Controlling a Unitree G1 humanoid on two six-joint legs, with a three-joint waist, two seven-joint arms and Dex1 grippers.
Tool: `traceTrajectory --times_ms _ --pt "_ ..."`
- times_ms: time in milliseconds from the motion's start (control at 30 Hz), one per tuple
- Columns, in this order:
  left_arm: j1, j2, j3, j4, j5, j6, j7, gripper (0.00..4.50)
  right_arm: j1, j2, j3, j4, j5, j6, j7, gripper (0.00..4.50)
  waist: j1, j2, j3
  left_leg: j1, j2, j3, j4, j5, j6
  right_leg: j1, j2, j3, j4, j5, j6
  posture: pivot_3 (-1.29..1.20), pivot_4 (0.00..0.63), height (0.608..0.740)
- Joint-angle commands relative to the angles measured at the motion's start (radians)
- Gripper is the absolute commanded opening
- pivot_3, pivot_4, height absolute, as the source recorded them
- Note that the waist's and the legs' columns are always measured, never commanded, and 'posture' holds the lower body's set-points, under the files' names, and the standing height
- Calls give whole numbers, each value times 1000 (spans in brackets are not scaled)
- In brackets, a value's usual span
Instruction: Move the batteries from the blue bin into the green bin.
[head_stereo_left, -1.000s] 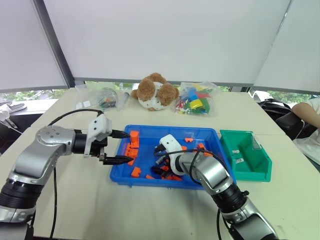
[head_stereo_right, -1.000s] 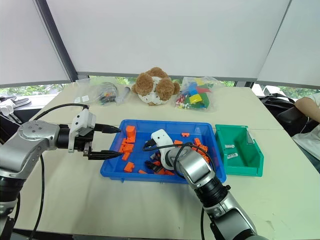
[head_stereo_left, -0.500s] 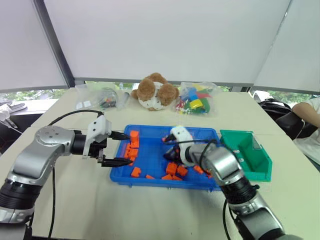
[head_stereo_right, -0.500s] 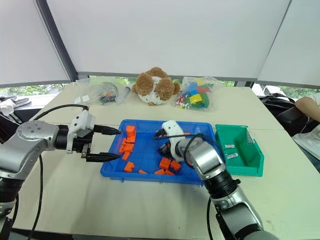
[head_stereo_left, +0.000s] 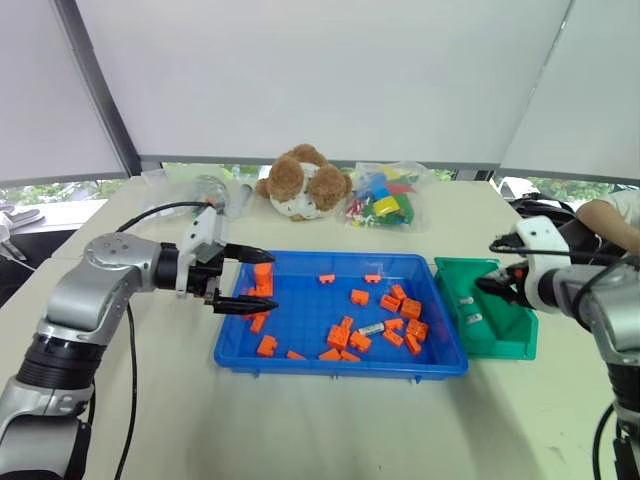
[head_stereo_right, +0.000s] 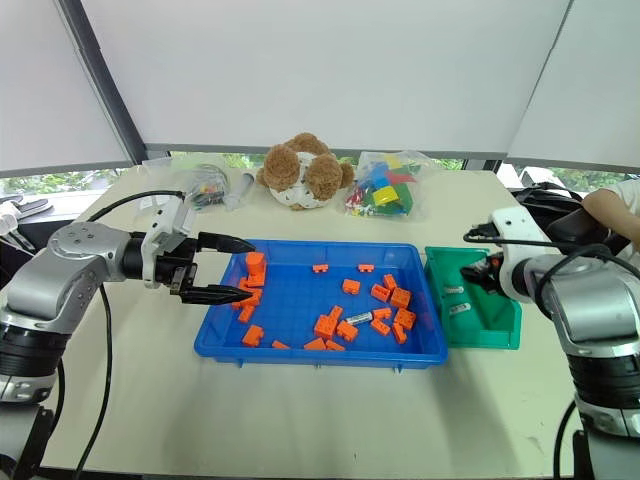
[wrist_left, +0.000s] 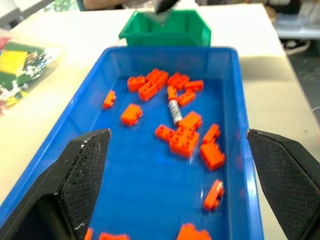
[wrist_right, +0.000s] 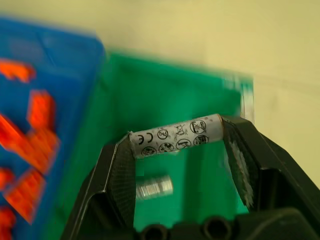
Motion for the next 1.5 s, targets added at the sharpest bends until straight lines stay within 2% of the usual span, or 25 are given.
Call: traceTrajectory --times_ms 33,67,100,133,233,433,600,700,833,1000,1233,1500 --pt "-27 -2 23 -9 -27 9 -6 4500 12 -16 -42 -15 8 -28 -5 2165 -3 0 0 0 0 0 0 0 0 0 0 0 0 0 0 0 150 731" --pt "-27 -3 23 -9 -27 10 -6 4500 15 -14 -44 -8 7 -30 -10 2165 -3 0 0 0 0 0 0 0 0 0 0 0 0 0 0 0 150 731" --pt "-27 -4 23 -8 -26 9 -6 4500 17 -11 -48 -4 8 -32 -11 2965 -2 0 0 0 0 0 0 0 0 0 0 0 0 0 0 0 150 731" --pt "-27 -5 22 -7 -25 7 -6 4500 18 -11 -49 -2 10 -36 -10 3221 -2 0 0 0 0 0 0 0 0 0 0 0 0 0 0 0 150 731" --pt "-26 -6 23 -6 -24 6 -5 4500 11 -21 -51 -10 25 -43 7 4458 -1 0 0 0 0 0 0 0 0 0 0 0 0 0 0 0 150 731" --pt "-18 -5 21 -10 -19 0 -4 4500 -46 -34 -16 -61 82 -23 53 4458 0 0 0 0 0 0 1 0 0 0 0 0 0 0 0 0 150 731" --pt "-18 -10 18 -13 -18 2 1 4500 -163 56 60 -162 156 53 48 4458 -4 0 0 0 0 0 1 0 0 0 0 0 0 0 0 0 150 731" --pt "-15 -11 18 -22 -19 5 7 4500 -140 95 144 -215 184 49 63 4458 1 0 0 0 1 -1 0 0 0 0 0 -1 0 0 0 0 150 731" --pt "-5 -9 21 -37 -25 10 14 4500 -60 -21 344 -218 89 -212 168 4458 21 0 0 -2 -1 -1 1 0 0 0 -1 -1 0 0 0 0 150 731" --pt "-4 -10 19 -46 -25 12 20 4500 -76 -80 460 -81 14 -474 327 4458 25 0 0 -2 -1 0 3 0 0 0 -1 0 -1 0 0 0 150 731" --pt "17 6 27 -78 -29 18 21 4500 -171 -33 522 190 -75 -868 562 4458 23 0 0 -2 -1 -1 3 0 0 0 -1 0 0 0 0 0 150 731" --pt "26 19 27 -98 -29 29 24 4500 -288 53 599 478 -181 -1109 766 4458 27 0 0 -1 0 0 3 0 0 0 -1 -1 1 0 0 0 150 731"
